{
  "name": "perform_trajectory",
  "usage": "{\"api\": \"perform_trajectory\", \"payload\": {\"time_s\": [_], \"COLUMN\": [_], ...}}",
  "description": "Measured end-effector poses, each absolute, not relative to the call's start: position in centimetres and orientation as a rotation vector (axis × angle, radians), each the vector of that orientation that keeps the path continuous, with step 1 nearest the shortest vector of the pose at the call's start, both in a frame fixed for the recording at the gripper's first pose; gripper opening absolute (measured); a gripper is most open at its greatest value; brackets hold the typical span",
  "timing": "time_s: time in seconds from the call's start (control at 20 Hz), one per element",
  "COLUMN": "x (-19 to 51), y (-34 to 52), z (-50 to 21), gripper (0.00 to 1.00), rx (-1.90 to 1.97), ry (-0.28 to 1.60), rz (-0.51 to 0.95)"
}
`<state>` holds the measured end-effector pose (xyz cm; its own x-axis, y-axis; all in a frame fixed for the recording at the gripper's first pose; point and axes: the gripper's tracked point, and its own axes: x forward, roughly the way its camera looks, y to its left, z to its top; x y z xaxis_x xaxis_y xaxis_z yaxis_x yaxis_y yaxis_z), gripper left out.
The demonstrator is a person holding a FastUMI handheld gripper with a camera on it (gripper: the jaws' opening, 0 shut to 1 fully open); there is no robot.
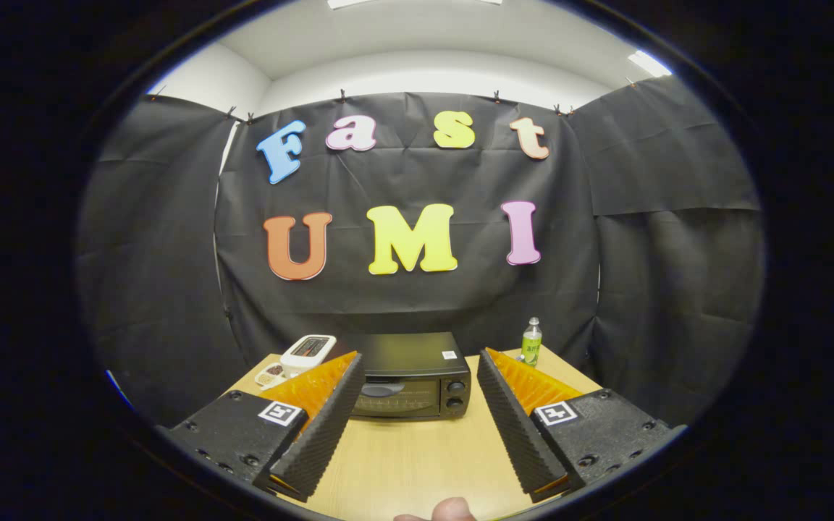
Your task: Open the toaster oven, put the food inside, and close the toaster oven door.
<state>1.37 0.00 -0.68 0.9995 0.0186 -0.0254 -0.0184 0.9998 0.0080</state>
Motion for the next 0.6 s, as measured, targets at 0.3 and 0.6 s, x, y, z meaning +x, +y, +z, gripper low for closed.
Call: {"api": "perform_trajectory", "payload": {"time_s": [0.3,0.6], "x": [2.0,2.9], "y": [0.2,0.3], "z": [-0.8,-1.4], "gripper": [1.0,1.0], "rx": [0.009,-0.002], "ry": [0.032,0.046], "rz": [0.023,0.038]}}
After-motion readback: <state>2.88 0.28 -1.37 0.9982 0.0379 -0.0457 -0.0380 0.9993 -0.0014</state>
